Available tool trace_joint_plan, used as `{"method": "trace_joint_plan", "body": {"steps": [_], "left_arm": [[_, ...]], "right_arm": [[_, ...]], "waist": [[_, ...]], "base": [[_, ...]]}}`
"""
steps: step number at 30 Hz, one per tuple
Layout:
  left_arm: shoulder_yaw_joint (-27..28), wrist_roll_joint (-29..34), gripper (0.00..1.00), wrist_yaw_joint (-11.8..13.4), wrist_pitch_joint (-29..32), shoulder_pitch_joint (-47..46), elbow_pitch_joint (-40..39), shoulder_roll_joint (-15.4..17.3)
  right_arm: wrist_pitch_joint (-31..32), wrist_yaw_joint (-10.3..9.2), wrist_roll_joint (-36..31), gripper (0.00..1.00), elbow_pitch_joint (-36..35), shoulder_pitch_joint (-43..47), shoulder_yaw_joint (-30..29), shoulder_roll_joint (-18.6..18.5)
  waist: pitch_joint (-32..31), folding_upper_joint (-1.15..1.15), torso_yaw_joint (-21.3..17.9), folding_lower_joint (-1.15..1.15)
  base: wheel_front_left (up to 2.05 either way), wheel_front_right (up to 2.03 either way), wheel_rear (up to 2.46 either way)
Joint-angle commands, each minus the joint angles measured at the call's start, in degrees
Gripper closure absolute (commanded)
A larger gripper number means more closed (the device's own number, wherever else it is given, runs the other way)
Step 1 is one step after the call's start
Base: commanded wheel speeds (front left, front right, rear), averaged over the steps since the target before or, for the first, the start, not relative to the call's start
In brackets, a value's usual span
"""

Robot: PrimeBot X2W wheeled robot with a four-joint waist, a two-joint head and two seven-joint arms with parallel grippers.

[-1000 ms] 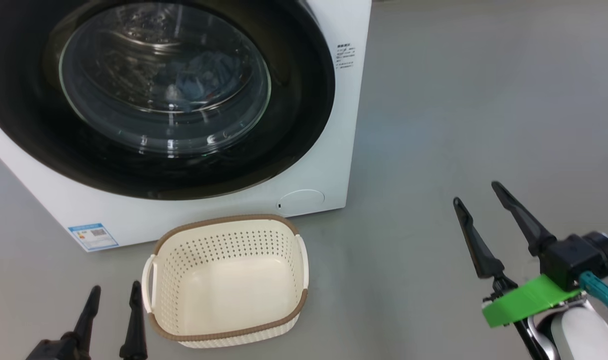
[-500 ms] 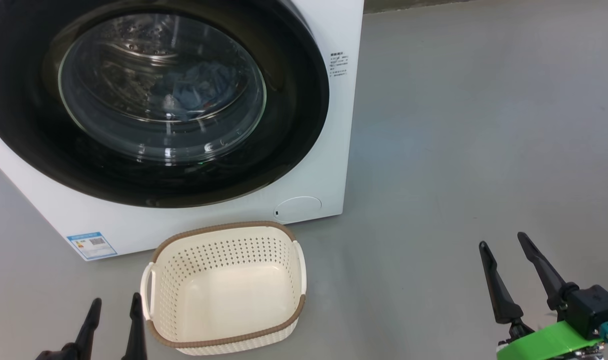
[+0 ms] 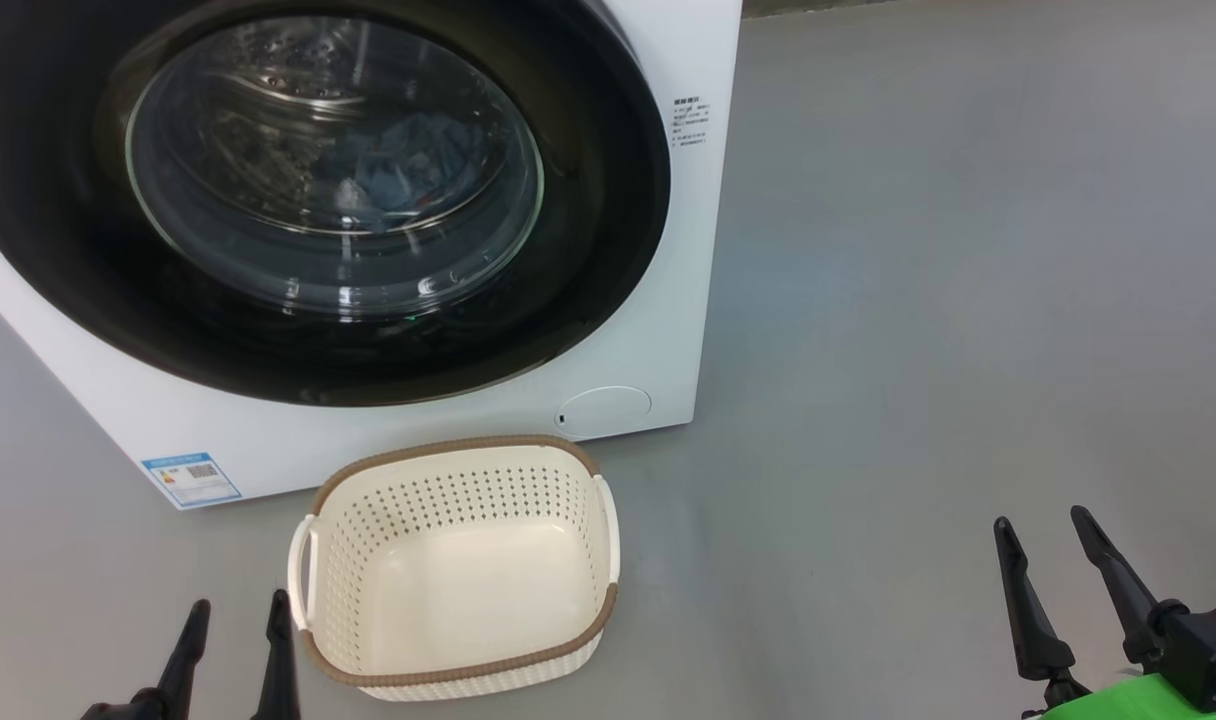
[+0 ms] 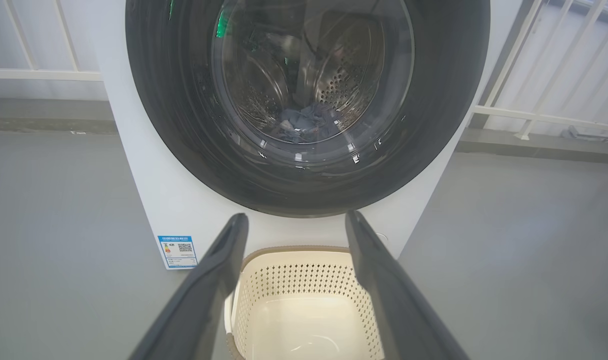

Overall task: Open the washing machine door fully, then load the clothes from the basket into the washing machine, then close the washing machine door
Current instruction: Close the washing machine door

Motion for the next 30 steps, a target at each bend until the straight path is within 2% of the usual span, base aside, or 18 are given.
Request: {"method": "trace_joint_plan", "body": {"steps": [1,10,30], "left_arm": [[1.7,-0.5,0.00,0.0,-0.4,-1.7,-1.3,0.6],[1.7,-0.5,0.00,-0.1,-0.4,-1.4,-1.2,0.6],[1.3,-0.2,0.00,-0.4,-0.4,-1.2,-1.1,0.6]], "right_arm": [[-0.1,-0.32,-0.5,0.00,-1.2,0.0,0.6,-0.3],[-0.1,-0.32,-0.7,0.00,-1.3,1.0,0.1,0.7],[-0.1,-0.32,-0.8,0.00,-1.2,0.7,0.5,0.5]], "waist": [[0.1,0.00,0.2,0.00],[0.1,0.00,0.3,0.00],[-0.2,0.00,1.2,0.00]], "base": [[0.00,0.00,0.00],[0.00,0.00,0.00],[0.00,0.00,0.00]]}}
